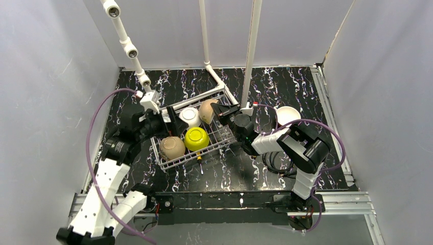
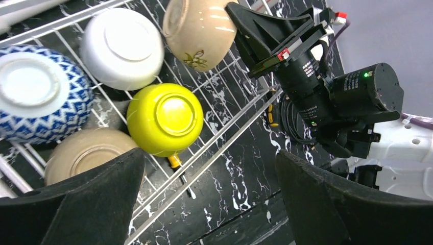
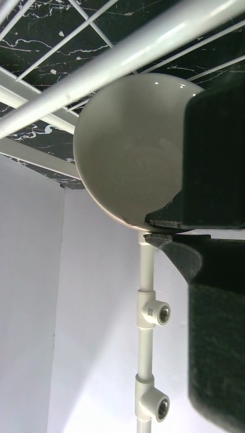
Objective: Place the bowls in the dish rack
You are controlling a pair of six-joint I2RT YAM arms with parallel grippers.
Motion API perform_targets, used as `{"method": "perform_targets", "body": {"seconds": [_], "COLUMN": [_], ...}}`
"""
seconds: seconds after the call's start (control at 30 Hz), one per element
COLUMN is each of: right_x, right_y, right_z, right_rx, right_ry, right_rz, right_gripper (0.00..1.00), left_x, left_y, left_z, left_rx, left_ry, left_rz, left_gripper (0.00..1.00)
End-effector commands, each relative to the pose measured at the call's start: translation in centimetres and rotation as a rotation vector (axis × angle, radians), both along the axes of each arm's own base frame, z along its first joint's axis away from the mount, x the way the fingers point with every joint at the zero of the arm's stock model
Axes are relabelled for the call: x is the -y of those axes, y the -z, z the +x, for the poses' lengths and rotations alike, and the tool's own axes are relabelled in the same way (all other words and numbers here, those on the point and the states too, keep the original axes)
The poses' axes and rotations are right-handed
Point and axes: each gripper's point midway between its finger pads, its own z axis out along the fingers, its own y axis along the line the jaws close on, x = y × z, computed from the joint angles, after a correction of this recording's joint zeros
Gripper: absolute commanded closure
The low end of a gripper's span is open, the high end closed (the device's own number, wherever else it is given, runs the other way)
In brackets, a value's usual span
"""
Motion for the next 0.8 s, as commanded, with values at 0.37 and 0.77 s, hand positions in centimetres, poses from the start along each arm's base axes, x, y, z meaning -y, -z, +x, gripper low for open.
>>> {"method": "perform_targets", "body": {"seconds": [0.37,0.77], "right_x": [2.2,3.3], "right_y": [0.0,-2.9], "right_z": [-0.6,-1.3], "right_rx": [-0.132,-0.165], "right_ry": [-0.045,-0.13], "right_rz": [0.049,0.203], "right_gripper": [0.99,0.99], "left_x": [7.1,11.5], "left_y": [1.7,3.4], "left_z": [6.1,9.5], "left_rx": [0.075,0.012], "left_ry": [0.365,0.498], "left_rz": [0.132,0.024], "left_gripper": [0.02,0.02]}}
